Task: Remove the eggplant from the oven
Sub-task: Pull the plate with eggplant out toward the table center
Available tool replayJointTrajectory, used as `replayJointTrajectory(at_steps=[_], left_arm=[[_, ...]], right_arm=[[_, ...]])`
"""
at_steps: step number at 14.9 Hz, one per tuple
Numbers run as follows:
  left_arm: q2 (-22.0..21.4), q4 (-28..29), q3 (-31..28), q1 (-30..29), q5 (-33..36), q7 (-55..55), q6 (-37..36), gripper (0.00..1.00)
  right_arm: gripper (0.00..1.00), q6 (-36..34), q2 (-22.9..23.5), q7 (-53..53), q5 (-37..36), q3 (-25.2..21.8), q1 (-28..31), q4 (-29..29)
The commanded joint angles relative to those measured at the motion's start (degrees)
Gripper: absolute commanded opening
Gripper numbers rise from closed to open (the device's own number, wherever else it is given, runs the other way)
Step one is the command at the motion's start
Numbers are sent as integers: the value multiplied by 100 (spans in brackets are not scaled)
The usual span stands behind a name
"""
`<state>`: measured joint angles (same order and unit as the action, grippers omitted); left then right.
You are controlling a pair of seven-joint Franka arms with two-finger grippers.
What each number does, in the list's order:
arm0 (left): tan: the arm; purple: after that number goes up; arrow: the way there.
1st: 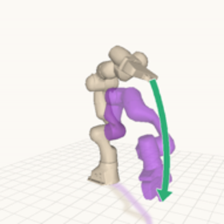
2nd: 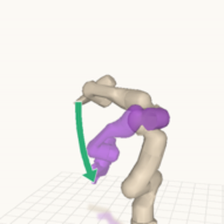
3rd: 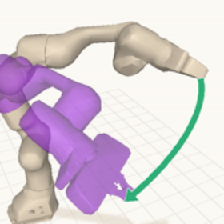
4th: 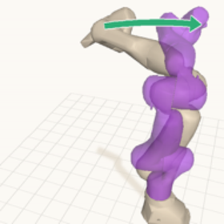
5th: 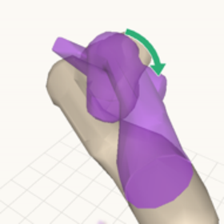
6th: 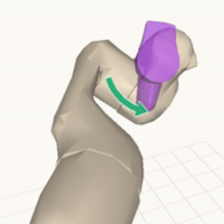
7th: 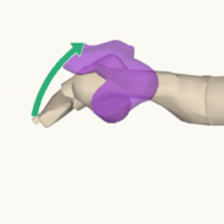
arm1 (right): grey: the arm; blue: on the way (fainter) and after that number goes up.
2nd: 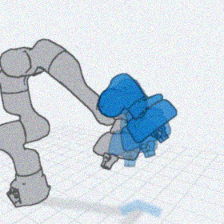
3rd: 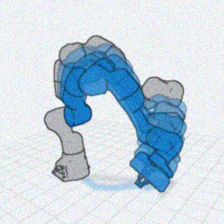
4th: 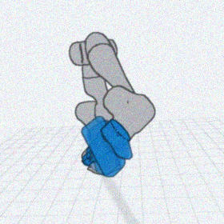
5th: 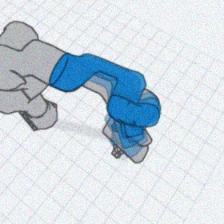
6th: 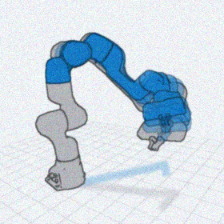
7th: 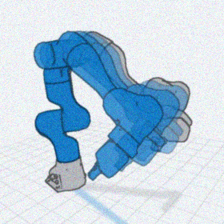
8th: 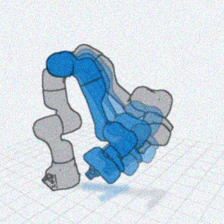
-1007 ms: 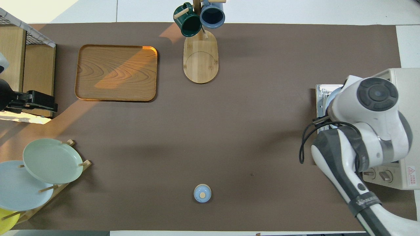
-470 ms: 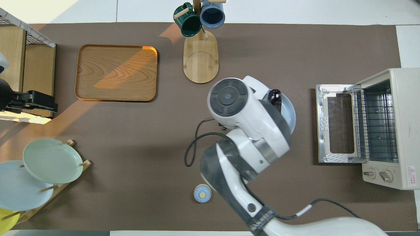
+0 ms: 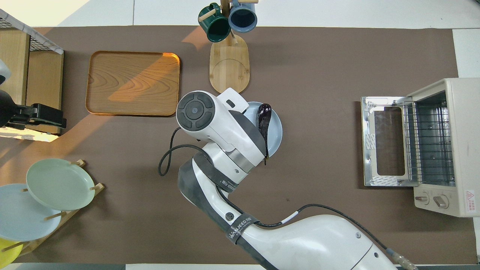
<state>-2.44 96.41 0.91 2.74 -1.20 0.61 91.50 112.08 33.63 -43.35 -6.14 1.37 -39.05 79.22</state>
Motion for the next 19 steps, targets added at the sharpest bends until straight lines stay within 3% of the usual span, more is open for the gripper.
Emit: replayJointTrajectory(at_steps=[1,5,10,11,15,18,19], left_arm=[[-126,106,32,-54,111,-70,17,100],[-126,106,32,-19,111,-61,44,100],[-126,115,15,-63,111,-52,61,100],[-126,106,15,-45,111,-52,61,100],[-108,106,32,7,111,-52,202,100],[-82,106,50,60,85,-52,342,100],[-55,97,50,139,76,-52,351,100]], right_arm=[[0,751,-260,-60,105,74,37,839],[0,1235,-182,-95,122,74,-121,928],[0,2228,-225,-78,122,92,-68,1578],[10,2396,-225,-78,122,109,-59,1631],[32,2030,-243,-95,439,127,-60,1203],[31,960,-252,27,263,74,63,596],[24,738,-269,106,115,65,116,569]])
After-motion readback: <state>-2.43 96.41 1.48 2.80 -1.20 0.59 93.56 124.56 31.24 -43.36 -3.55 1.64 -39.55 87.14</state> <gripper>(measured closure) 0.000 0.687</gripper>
